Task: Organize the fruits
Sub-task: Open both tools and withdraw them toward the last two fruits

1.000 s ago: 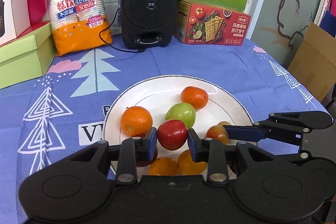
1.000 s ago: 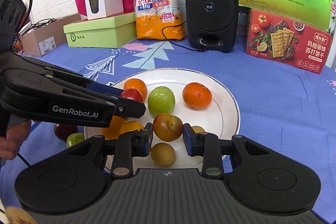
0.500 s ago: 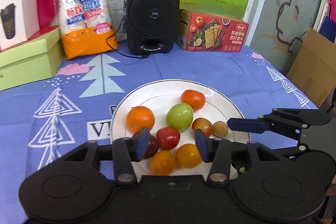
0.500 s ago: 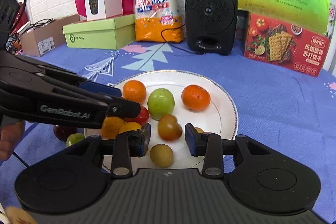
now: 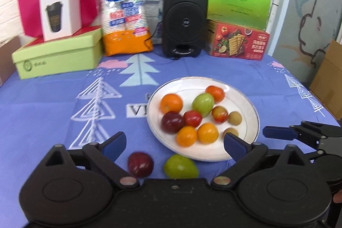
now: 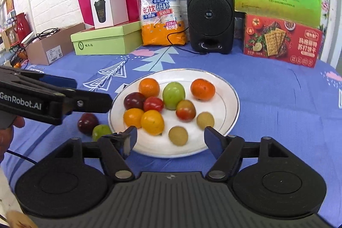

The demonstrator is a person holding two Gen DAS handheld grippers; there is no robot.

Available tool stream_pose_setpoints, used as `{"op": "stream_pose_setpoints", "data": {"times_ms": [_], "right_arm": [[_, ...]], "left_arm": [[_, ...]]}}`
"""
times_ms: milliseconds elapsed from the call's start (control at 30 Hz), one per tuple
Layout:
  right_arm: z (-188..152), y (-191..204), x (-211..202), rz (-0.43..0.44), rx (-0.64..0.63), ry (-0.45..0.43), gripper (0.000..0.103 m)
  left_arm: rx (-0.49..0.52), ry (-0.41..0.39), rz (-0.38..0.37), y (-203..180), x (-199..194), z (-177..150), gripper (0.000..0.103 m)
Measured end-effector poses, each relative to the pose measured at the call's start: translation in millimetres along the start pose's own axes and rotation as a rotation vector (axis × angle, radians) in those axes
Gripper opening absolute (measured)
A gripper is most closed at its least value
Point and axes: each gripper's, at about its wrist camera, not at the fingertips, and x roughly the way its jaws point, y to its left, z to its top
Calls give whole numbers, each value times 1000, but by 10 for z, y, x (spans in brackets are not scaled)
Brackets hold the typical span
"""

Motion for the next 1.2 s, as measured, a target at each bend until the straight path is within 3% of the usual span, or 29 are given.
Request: {"op": "stream_pose_setpoints", "data": {"times_ms": [400,767,1200], "right_arm": [[-168,258,-148,47,-3,37,103],[-82,552,-274,102,-47,-14,103],[-143,726,180,110,-48,89,103]], "left_arm": [[-78,33,73,263,-327,-315,103],[-61,-84,150,528,-792,-187,103],[-111,7,98,702,-495,-373,103]]}}
